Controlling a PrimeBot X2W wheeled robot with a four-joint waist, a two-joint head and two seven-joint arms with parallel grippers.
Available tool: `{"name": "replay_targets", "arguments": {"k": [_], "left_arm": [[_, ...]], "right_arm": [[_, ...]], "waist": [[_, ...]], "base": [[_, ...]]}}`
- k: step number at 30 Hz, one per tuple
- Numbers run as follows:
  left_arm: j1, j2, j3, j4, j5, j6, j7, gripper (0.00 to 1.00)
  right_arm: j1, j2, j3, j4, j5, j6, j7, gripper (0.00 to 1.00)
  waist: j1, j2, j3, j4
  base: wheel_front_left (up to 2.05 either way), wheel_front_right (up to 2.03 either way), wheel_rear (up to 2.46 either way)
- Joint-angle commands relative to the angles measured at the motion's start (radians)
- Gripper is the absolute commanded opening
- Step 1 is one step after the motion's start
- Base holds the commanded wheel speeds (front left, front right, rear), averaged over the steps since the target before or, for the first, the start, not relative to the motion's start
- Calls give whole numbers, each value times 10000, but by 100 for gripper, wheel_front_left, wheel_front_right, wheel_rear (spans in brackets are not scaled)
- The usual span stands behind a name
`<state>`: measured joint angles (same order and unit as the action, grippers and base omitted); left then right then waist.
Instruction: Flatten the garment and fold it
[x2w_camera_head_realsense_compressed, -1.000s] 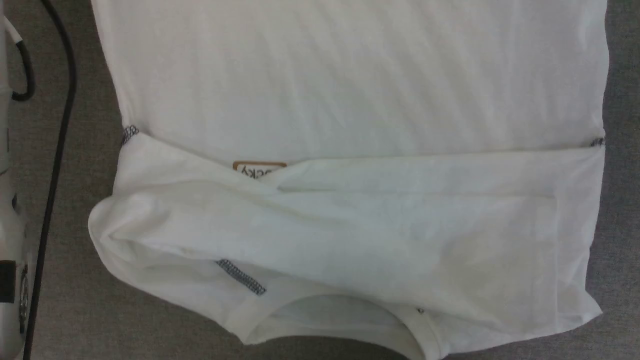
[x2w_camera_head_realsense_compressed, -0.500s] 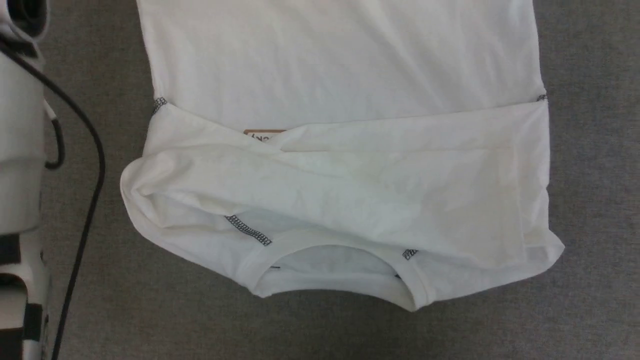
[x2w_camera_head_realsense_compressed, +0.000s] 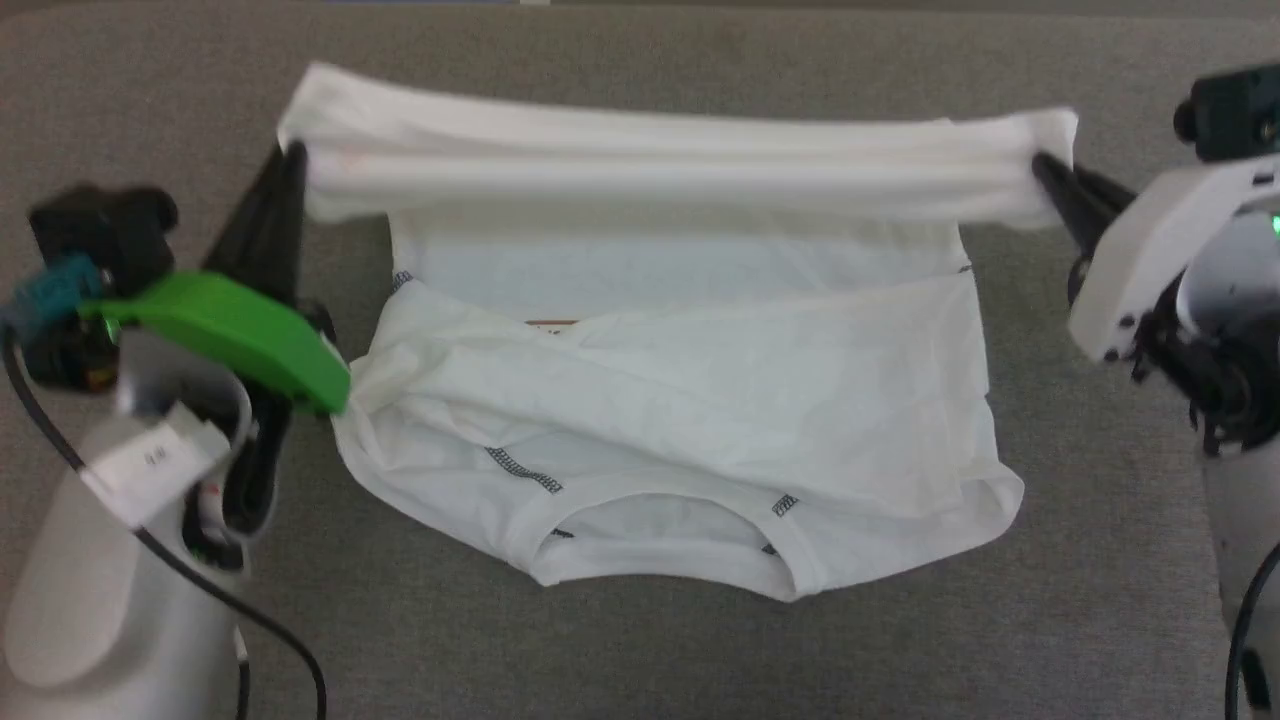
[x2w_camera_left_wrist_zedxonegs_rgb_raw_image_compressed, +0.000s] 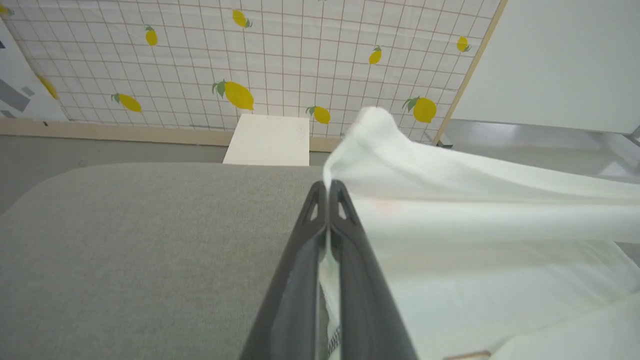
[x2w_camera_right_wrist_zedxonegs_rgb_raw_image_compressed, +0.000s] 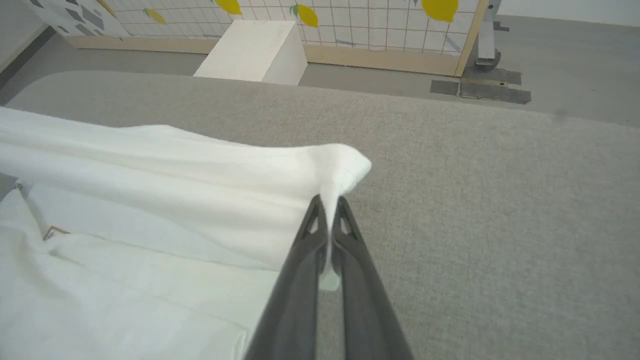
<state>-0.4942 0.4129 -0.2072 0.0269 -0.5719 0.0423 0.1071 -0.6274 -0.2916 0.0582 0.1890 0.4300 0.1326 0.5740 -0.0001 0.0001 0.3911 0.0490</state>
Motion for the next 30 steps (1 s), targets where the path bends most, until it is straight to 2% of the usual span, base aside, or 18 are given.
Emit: {"name": "replay_targets", "arguments": {"k": [1, 8, 15, 25, 26, 27, 28, 30], "left_arm": [[691, -18, 36, -191, -68, 171, -116, 0], [3646, -452, 167, -984, -556, 805, -491, 0], [5289, -635, -1, -757, -932, 1170, -94, 0], [5067, -861, -414, 630, -1156, 1213, 603, 0], [5027, -907, -395, 724, -1202, 1221, 594, 0], [4991, -970, -348, 823, -1278, 1246, 578, 47], [4975, -979, -318, 902, -1306, 1291, 602, 100], [4969, -947, -217, 1005, -1364, 1381, 642, 100]], "right_arm": [[576, 151, -201, -175, 144, -19, -93, 0], [3242, 1056, -927, -806, 474, -19, -137, 0], [5177, 1542, -1274, -1170, 122, -19, 39, 0], [5835, 1613, -968, -447, -673, -19, 253, 0], [5850, 1623, -943, -402, -702, -19, 253, 2], [5858, 1641, -921, -397, -706, -19, 196, 69], [5871, 1663, -938, -418, -700, -19, 149, 100], [5972, 1679, -978, -560, -651, -19, 113, 100]], "waist": [[1, -1, -1009, -17], [1, -1, -1737, -112], [1, -1, -2162, -15], [1, -1, -2237, 74], [1, -1, -2257, 70], [1, -1, -2282, 61], [1, -1, -2303, 52], [1, -1, -2365, 55]], "base": [[0, 0, 0], [0, 0, 0], [0, 0, 0], [0, 0, 0], [0, 0, 0], [0, 0, 0], [0, 0, 0], [0, 0, 0]]}}
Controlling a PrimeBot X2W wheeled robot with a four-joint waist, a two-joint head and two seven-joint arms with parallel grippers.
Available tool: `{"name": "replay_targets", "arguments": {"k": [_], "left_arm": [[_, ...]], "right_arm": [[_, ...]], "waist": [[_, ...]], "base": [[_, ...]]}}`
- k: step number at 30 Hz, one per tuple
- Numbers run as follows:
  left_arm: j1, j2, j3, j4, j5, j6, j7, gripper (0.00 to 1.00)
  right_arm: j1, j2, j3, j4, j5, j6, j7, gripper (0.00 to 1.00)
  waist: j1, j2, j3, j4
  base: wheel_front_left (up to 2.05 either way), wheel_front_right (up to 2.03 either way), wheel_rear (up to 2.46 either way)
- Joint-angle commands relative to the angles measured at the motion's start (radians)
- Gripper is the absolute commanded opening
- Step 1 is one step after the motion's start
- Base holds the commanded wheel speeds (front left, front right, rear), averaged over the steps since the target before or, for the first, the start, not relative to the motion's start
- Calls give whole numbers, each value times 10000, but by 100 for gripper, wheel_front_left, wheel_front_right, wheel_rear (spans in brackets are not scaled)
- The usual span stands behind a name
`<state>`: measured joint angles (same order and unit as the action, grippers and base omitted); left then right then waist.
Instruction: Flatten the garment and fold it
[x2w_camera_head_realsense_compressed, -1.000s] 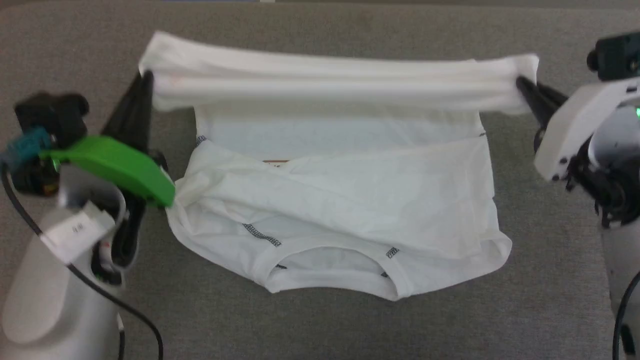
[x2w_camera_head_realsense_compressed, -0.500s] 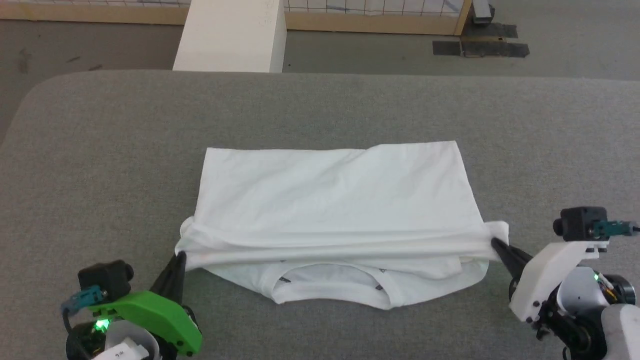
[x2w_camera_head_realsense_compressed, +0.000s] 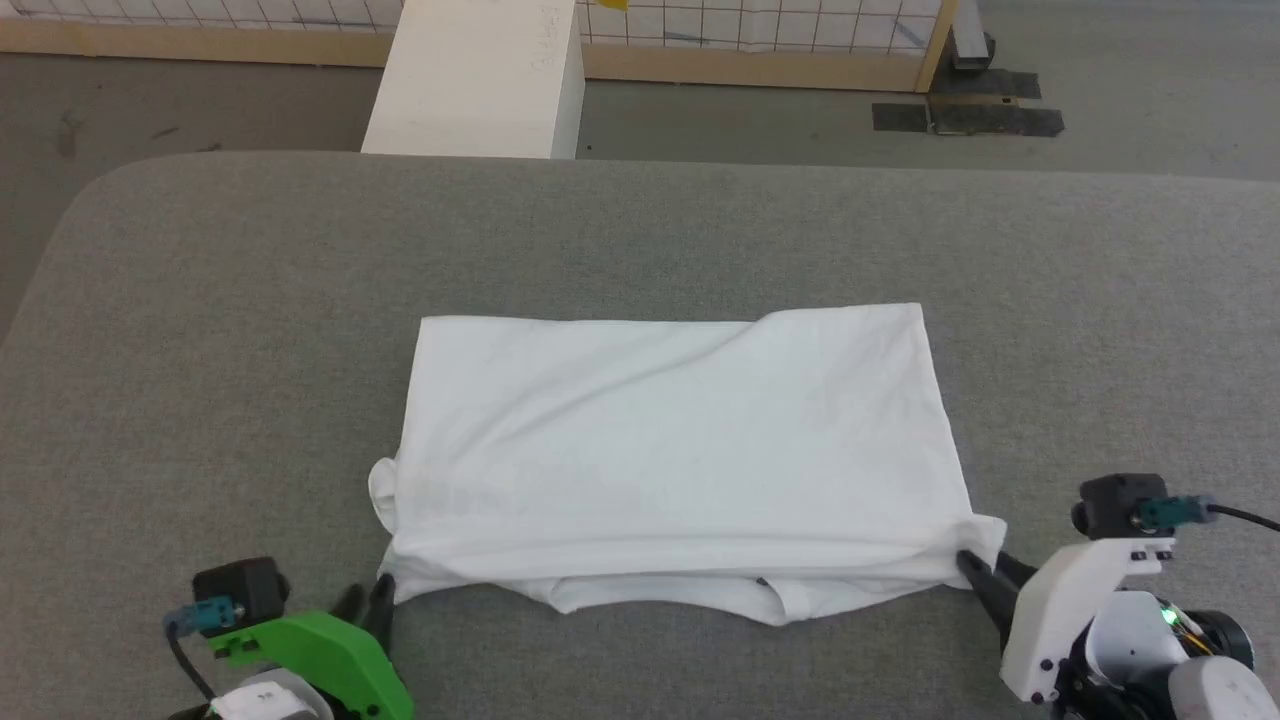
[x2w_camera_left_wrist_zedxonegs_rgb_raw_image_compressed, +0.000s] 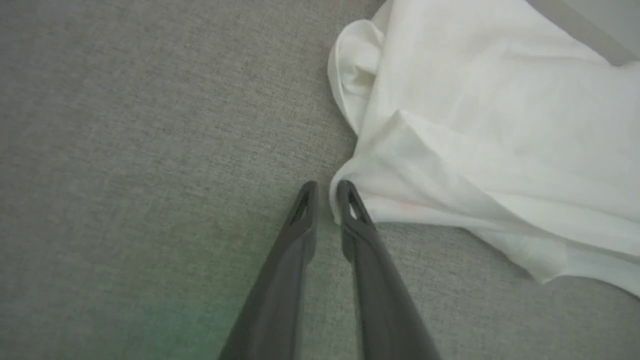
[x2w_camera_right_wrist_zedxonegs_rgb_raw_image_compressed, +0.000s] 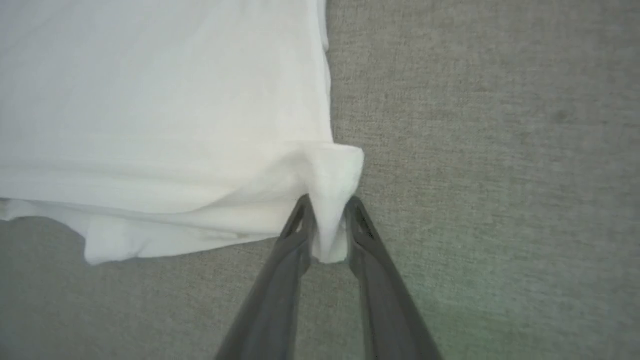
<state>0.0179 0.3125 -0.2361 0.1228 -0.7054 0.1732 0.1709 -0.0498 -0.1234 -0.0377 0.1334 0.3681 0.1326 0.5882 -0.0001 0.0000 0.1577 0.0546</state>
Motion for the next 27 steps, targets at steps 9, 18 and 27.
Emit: {"name": "replay_targets", "arguments": {"k": [9, 18, 27], "left_arm": [[299, 817, 1208, -965, 42, 926, -310, 100], [-936, 993, 1366, -2133, 1697, 672, -3513, 100], [-1776, 528, 814, -2240, 3809, -16, -4320, 100]], "right_arm": [[1020, 499, -1588, -2592, 1595, -19, -41, 100], [-541, 40, -1606, -3177, 549, -19, 1751, 100], [-2860, -259, 448, -282, -1395, -19, 2706, 100]], "waist": [[1, 0, -313, -24], [1, 0, -159, -264], [1, 0, 529, -185]], "base": [[0, 0, 0], [0, 0, 0], [0, 0, 0]]}}
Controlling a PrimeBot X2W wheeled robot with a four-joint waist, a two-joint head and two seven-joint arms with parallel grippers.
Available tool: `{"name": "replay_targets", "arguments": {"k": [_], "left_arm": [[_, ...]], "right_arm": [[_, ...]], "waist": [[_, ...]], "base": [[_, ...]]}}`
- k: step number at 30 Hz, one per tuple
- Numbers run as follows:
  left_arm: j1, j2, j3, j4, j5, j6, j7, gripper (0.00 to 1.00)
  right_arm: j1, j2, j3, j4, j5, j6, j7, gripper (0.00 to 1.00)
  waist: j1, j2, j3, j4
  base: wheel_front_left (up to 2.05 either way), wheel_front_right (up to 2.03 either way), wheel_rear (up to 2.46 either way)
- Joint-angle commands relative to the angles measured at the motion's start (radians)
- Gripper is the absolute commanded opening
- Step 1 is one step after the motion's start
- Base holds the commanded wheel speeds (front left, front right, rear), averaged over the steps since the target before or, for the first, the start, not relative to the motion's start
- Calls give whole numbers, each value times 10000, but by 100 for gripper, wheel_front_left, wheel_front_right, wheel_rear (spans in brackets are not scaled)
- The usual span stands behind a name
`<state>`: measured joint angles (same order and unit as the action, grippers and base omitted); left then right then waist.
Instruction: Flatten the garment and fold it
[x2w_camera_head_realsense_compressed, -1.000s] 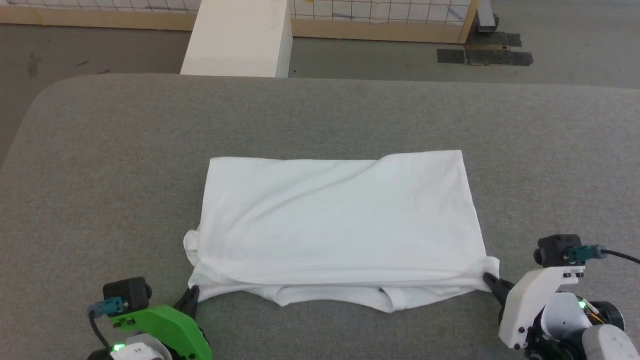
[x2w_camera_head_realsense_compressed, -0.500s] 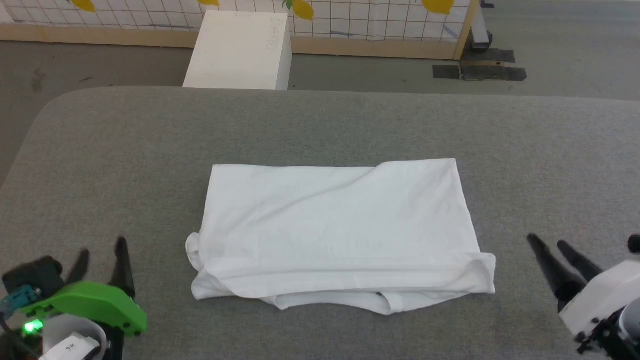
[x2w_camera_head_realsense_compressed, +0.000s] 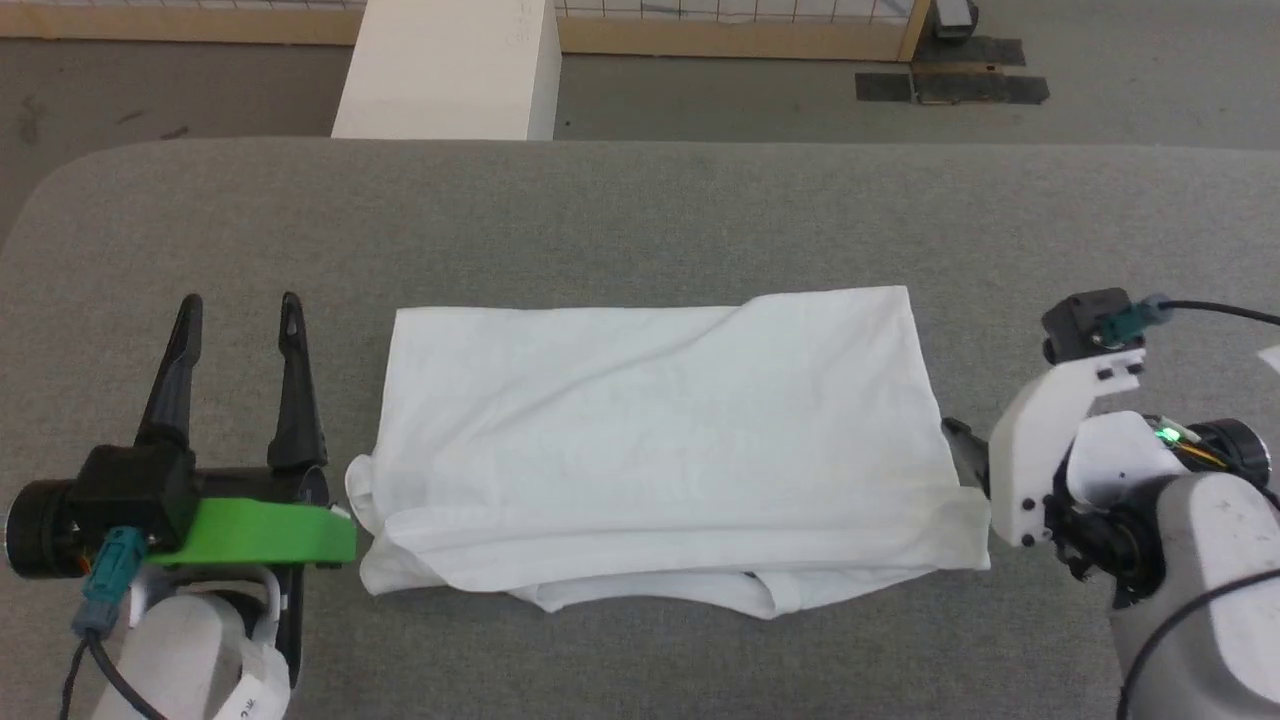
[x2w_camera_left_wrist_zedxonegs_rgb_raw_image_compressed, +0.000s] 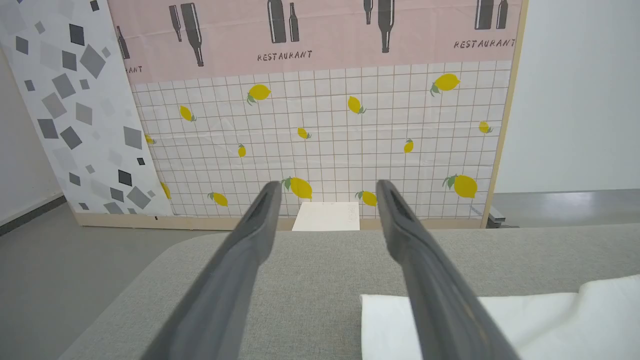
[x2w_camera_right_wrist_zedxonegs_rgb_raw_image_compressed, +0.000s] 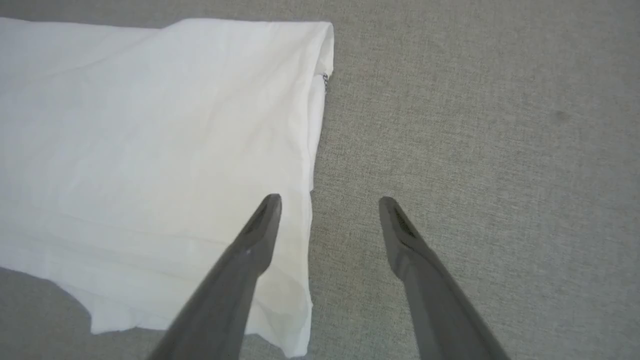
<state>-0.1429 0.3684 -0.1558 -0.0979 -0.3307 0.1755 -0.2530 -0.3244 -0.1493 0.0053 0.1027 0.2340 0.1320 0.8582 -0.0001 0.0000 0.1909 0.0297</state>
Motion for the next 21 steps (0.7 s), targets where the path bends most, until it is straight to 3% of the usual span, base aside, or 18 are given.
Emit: {"name": "replay_targets", "arguments": {"k": [1, 11, 12, 13, 17, 21], "left_arm": [[-184, -193, 62, -47, 185, -65, -82, 100], [-163, -1064, 633, 146, 762, -684, -86, 100], [-151, -1114, 705, 161, 791, -732, -86, 100], [-133, -1162, 778, 180, 818, -772, -86, 100], [-45, -1371, 1068, 232, 958, -965, -86, 100], [66, -1570, 1209, 235, 1094, -1165, -87, 100]], "right_arm": [[-331, -35, 278, 408, -275, -13, 20, 100], [-1168, 106, 1135, 3076, -691, -13, -152, 99], [-1197, 134, 1120, 3217, -589, -13, -152, 43], [-1238, 146, 1131, 3294, -494, -13, -217, 0], [-1328, 27, 927, 3404, 104, -13, -567, 0], [-1117, -653, 414, 3382, 215, -13, -624, 0]], "waist": [[1, 0, 276, 103], [1, 0, 682, 285], [1, 0, 685, 280], [1, 0, 690, 267], [1, 0, 618, 174], [1, 0, 445, 34]], "base": [[0, 0, 0], [0, 0, 0], [0, 0, 0], [0, 0, 0], [0, 0, 0], [0, 0, 0]]}}
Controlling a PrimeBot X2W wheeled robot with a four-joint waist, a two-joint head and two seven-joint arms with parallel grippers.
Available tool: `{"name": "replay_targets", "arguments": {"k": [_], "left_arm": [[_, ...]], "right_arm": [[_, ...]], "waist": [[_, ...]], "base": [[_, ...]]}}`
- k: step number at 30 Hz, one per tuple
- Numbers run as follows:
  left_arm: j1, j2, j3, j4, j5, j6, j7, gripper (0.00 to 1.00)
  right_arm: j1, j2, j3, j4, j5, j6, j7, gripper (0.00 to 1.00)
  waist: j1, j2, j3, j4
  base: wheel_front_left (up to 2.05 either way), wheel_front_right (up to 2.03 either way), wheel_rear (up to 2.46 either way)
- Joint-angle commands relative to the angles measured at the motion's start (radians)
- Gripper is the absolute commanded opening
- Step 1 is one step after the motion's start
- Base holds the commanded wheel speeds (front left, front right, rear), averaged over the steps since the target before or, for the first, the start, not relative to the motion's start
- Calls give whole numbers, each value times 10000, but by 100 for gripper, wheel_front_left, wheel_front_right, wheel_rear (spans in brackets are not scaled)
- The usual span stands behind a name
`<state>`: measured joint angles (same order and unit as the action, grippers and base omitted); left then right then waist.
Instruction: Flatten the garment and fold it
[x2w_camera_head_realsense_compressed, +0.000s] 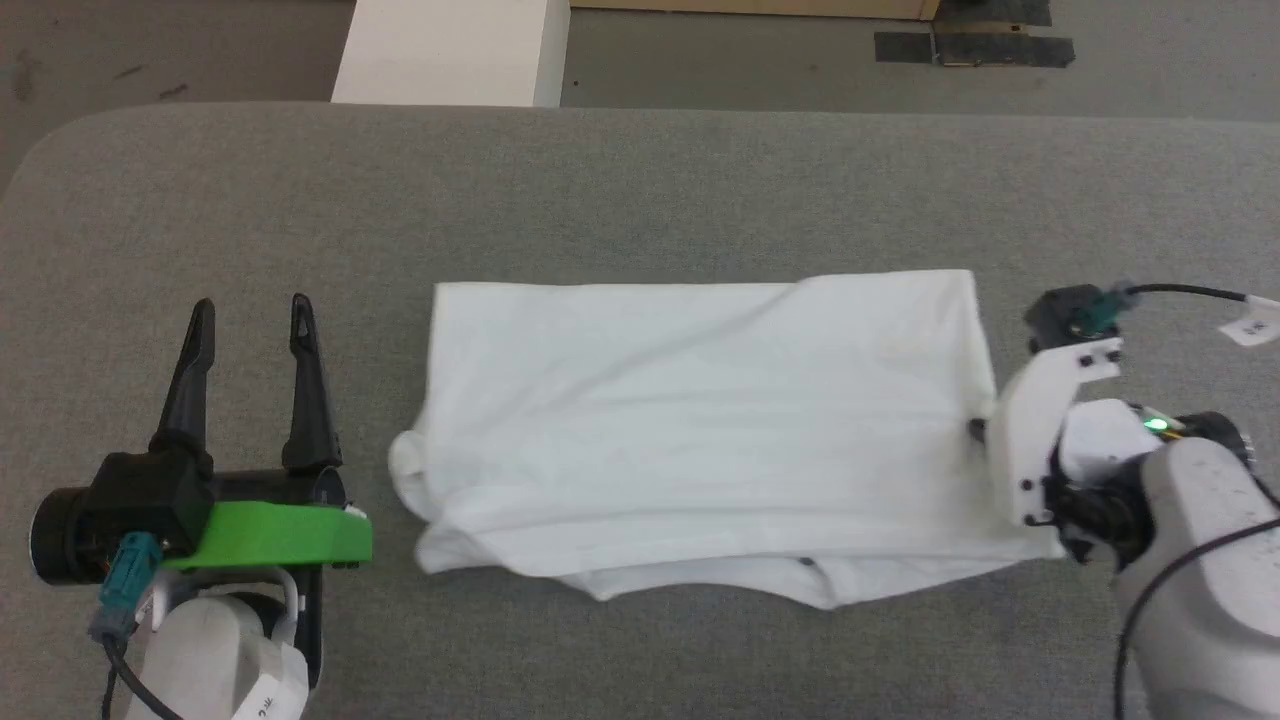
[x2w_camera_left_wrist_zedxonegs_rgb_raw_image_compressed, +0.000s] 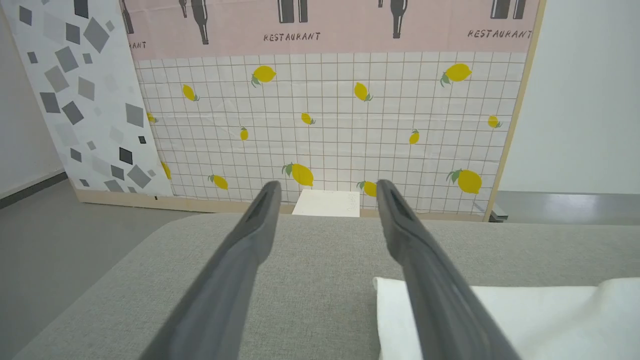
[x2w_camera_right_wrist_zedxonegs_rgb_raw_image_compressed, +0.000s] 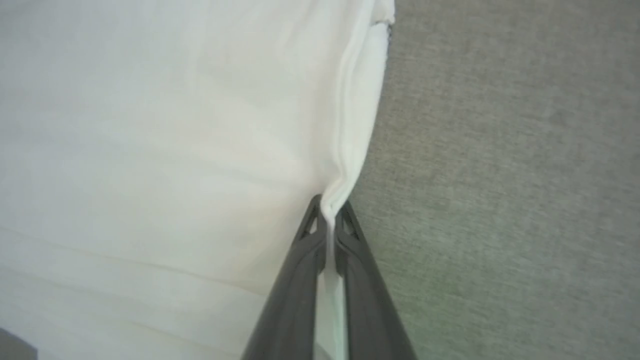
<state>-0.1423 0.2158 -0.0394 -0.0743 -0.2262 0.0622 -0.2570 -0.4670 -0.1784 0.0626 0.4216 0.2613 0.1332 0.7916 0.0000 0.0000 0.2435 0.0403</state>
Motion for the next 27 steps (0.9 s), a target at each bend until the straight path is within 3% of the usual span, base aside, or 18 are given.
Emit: {"name": "replay_targets", "arguments": {"k": [1, 5, 11, 22, 27], "left_arm": [[97, -88, 60, 3, 75, -77, -46, 100], [263, -232, 134, 19, 225, -242, -47, 100], [420, -451, 237, 62, 388, -430, -47, 100], [847, -650, 626, -186, 592, -670, -47, 100], [813, -759, 650, -193, 657, -796, -47, 100]], "right_arm": [[364, -547, -343, 202, -97, -25, 51, 0], [509, -1183, -1122, 138, -687, -25, 82, 0], [638, -1327, -1606, -209, -1196, -25, 262, 0], [1268, -1551, 309, -4003, 941, -25, 1638, 0], [1191, -1026, 1126, -4712, 1553, -25, 1492, 0]], "waist": [[0, 0, -115, -100], [0, 0, -242, -265], [0, 0, -478, -342], [0, 0, -832, -350], [0, 0, -765, -127]], "base": [[0, 0, 0], [0, 0, 0], [0, 0, 0], [0, 0, 0], [0, 0, 0]]}}
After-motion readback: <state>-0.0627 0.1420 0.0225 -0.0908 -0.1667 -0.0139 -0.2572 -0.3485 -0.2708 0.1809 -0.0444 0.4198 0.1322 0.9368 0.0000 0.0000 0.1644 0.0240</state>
